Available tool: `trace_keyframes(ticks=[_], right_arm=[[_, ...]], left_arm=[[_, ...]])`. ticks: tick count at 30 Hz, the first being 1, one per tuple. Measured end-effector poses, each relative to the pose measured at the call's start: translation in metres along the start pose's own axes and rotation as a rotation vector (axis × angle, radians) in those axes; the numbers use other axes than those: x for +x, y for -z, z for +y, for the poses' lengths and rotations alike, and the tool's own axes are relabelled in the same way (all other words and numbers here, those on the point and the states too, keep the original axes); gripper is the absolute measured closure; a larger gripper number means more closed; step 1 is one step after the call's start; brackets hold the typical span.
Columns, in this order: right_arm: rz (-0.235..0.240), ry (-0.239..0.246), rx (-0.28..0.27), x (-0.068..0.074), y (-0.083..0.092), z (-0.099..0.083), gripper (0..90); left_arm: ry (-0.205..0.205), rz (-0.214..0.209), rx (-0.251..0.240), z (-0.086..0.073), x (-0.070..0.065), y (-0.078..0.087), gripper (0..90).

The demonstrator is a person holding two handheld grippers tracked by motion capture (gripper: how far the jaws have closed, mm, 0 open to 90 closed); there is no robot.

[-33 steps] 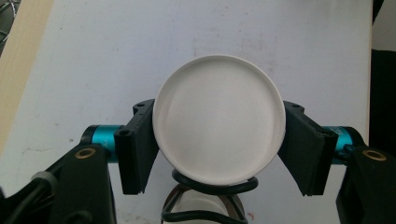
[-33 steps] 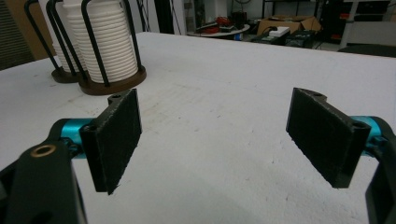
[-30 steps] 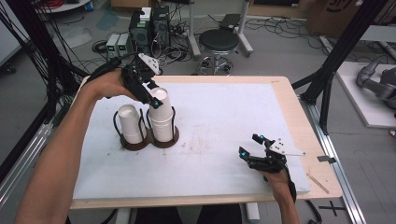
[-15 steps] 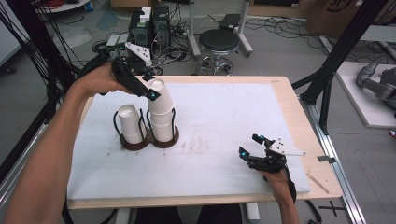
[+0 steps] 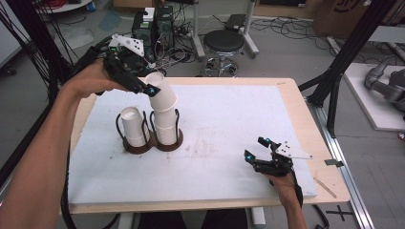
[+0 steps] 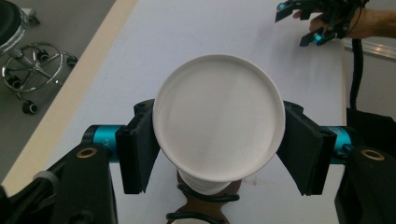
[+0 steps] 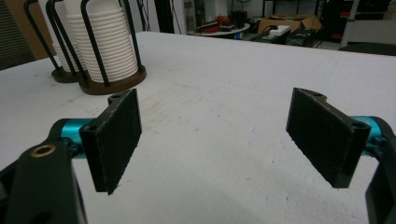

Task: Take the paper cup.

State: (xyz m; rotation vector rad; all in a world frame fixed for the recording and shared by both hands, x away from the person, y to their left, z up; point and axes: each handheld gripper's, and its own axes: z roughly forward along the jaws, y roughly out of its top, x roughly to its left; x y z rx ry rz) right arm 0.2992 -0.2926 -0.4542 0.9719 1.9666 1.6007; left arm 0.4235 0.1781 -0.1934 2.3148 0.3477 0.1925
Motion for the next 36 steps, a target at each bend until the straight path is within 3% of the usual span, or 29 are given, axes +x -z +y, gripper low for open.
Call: trace_keyframes(ticks=[7,12,16,24,36], right_arm=[[0.000,-0.001,0.000,0.000,0.000,0.000,18.6],[-0.001,0.000,0.001,0.000,0.000,0.000,18.6],[0.002,0.005,0.002,0.001,0.000,0.000,18.6],[-0.001,-0.001,0.004,0.000,0.000,0.000,18.6],[0.000,0.003,0.004,0.001,0.000,0.000,18.6]], left_arm=[[0.036,0.009,-0.083,-0.004,-0.007,0.021,34.5],[0.030,0.023,-0.158,-0.006,-0.017,0.032,34.4],[0.012,0.030,-0.189,-0.011,-0.023,0.036,34.4],[0.012,-0.015,-0.270,-0.033,-0.035,0.031,34.4],[-0.010,-0.057,-0.323,-0.061,-0.057,0.018,34.4]])
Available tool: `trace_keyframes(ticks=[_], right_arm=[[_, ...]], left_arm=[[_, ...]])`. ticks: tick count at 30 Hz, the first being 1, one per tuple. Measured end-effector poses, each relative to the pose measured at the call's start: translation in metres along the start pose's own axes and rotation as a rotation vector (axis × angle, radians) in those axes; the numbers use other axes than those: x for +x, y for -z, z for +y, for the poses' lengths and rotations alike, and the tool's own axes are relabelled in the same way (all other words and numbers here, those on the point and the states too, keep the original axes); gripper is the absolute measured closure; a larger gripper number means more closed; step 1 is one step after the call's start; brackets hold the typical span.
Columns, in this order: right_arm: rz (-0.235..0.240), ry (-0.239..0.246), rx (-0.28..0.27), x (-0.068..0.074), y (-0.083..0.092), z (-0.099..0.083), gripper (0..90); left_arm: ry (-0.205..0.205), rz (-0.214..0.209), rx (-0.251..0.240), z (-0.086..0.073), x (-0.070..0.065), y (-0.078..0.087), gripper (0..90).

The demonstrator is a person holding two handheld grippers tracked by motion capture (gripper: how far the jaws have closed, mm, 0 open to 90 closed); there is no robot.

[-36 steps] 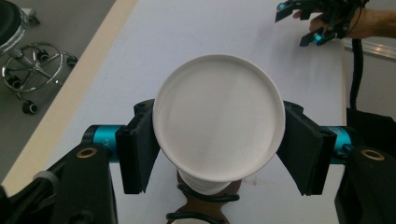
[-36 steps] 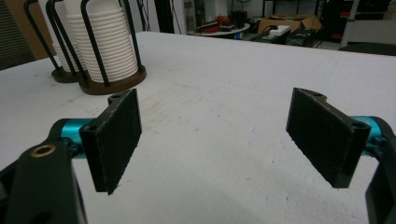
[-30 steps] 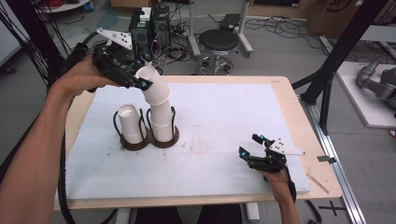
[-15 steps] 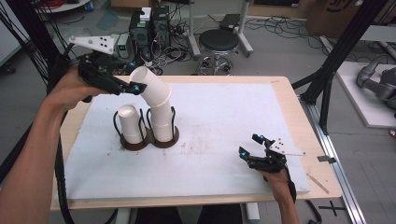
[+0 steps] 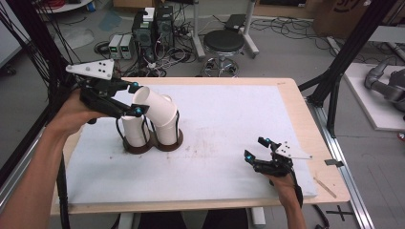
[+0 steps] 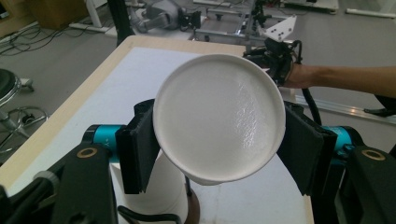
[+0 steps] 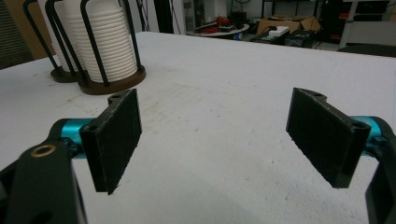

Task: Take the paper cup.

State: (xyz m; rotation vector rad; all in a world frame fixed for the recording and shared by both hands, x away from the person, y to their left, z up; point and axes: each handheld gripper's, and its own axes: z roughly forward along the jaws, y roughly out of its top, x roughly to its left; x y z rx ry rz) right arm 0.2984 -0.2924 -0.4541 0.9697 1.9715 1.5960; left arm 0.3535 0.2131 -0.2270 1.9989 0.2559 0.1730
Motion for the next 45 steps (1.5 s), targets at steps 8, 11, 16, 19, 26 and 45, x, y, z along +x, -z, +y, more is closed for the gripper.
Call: trace_keyframes(ticks=[8,11,16,19,26,45], right_arm=[[-0.004,0.002,-0.013,0.001,0.001,0.000,18.6],[-0.004,0.005,-0.014,0.001,0.001,-0.001,18.6],[0.001,0.000,-0.022,0.000,0.002,-0.001,18.6],[-0.004,0.006,-0.033,0.001,0.003,-0.002,18.6],[0.000,0.009,-0.032,0.001,0.003,-0.002,18.7],[0.001,0.015,-0.033,0.001,0.003,-0.002,18.6]], left_arm=[[-0.017,-0.009,-0.038,-0.020,-0.016,0.002,34.4],[-0.018,-0.013,-0.055,-0.027,-0.021,0.004,34.4],[-0.013,-0.019,-0.069,-0.040,-0.028,0.002,34.4],[0.000,-0.024,-0.084,-0.049,-0.031,0.000,34.4],[0.033,-0.030,-0.114,-0.073,-0.037,-0.003,34.4],[0.099,-0.041,-0.171,-0.124,-0.049,-0.023,34.4]])
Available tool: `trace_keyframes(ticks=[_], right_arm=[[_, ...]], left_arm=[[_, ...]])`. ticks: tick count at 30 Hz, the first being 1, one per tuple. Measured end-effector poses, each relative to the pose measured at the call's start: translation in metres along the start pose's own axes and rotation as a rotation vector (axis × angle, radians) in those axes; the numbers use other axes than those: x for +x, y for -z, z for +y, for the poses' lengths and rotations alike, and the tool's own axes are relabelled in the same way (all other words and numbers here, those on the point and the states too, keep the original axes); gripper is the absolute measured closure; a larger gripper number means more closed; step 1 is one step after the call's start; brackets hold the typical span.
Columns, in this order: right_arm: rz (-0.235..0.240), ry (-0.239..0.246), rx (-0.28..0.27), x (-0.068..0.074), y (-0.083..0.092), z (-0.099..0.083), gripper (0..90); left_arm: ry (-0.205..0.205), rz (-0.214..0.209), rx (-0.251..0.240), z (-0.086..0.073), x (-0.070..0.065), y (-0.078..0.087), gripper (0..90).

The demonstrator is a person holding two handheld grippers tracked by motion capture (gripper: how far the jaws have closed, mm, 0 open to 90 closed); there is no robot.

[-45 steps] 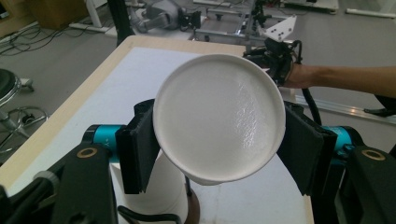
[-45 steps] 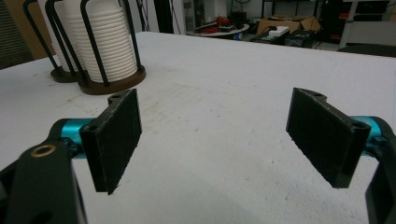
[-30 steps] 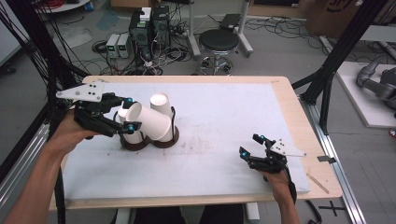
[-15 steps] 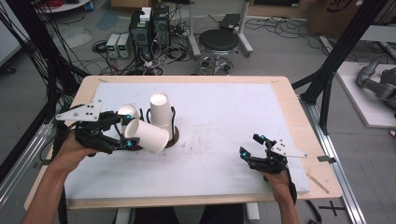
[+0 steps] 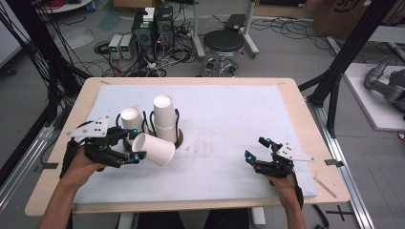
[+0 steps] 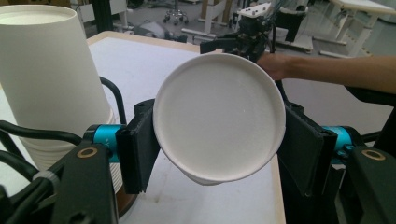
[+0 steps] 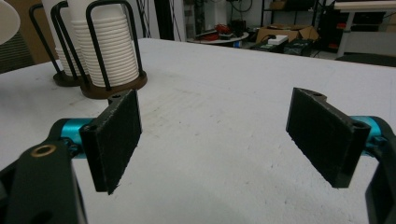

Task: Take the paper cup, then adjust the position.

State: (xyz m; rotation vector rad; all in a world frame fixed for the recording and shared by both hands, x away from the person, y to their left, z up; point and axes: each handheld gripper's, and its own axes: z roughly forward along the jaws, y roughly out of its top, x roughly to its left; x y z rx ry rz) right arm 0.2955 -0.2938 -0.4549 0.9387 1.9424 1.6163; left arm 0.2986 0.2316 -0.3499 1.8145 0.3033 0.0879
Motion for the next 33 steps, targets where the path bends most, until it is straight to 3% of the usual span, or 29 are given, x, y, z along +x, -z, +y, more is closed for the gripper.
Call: trace_keyframes(ticks=[16,28,33], right_arm=[[-0.003,0.009,0.005,0.001,0.000,0.000,18.6],[0.011,0.018,0.022,0.001,-0.002,0.001,18.6],[0.017,0.019,0.004,0.001,-0.001,0.000,19.1]], left_arm=[[0.007,0.004,-0.030,-0.019,0.000,-0.001,34.3],[0.015,0.007,-0.038,-0.025,0.004,0.000,34.4],[0.017,0.008,-0.039,-0.026,0.004,0.000,34.3]])
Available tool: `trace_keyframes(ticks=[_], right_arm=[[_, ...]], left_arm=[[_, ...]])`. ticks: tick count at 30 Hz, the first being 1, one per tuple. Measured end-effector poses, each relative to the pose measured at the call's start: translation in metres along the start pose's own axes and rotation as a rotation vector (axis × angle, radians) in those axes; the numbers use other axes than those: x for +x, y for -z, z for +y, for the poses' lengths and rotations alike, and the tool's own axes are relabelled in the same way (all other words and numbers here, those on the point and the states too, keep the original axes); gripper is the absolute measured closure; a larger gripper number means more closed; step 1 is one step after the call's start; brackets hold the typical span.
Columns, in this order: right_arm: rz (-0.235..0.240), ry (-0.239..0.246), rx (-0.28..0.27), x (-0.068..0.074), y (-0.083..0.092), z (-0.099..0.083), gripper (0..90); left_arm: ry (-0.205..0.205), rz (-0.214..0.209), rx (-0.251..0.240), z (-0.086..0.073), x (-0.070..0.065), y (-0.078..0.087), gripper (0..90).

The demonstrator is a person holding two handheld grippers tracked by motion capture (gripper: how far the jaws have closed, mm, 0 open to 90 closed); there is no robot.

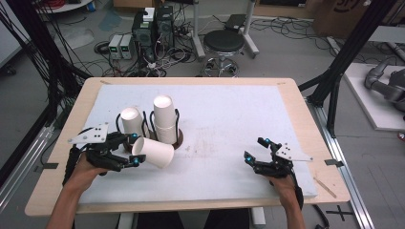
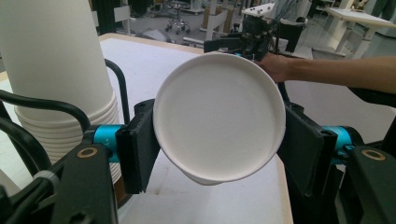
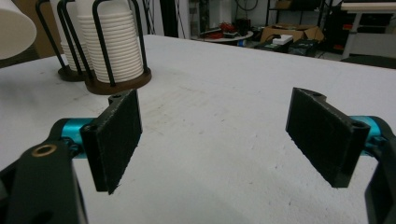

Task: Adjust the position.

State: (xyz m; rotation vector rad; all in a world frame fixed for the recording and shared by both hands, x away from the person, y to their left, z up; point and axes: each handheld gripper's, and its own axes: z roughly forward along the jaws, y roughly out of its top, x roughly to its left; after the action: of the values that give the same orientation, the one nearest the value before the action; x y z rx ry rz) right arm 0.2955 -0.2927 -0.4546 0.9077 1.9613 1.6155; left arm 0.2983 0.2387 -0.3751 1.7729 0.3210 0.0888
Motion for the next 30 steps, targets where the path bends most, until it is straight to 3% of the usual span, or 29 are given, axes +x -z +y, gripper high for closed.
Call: trace_keyframes(ticks=[12,20,25,26,28,30], right_arm=[[0.026,0.014,0.028,0.000,-0.002,0.001,19.0],[0.126,0.016,0.061,-0.001,-0.007,0.010,19.0],[0.251,-0.013,-0.003,0.005,-0.011,0.031,19.1],[0.305,-0.032,-0.012,0.005,-0.013,0.036,19.1],[0.382,-0.055,-0.010,0.007,-0.016,0.044,19.1],[0.426,-0.043,-0.012,0.010,-0.020,0.051,19.0]], left_arm=[[0.003,0.004,-0.005,-0.003,0.004,-0.001,34.4],[0.011,-0.007,-0.020,-0.004,0.006,-0.004,34.3],[0.018,-0.021,-0.041,-0.003,0.008,-0.006,34.4],[0.021,-0.024,-0.046,-0.003,0.008,-0.006,34.4],[0.026,-0.026,-0.048,-0.003,0.009,-0.007,34.4],[0.028,-0.031,-0.051,-0.004,0.009,-0.009,34.4]])
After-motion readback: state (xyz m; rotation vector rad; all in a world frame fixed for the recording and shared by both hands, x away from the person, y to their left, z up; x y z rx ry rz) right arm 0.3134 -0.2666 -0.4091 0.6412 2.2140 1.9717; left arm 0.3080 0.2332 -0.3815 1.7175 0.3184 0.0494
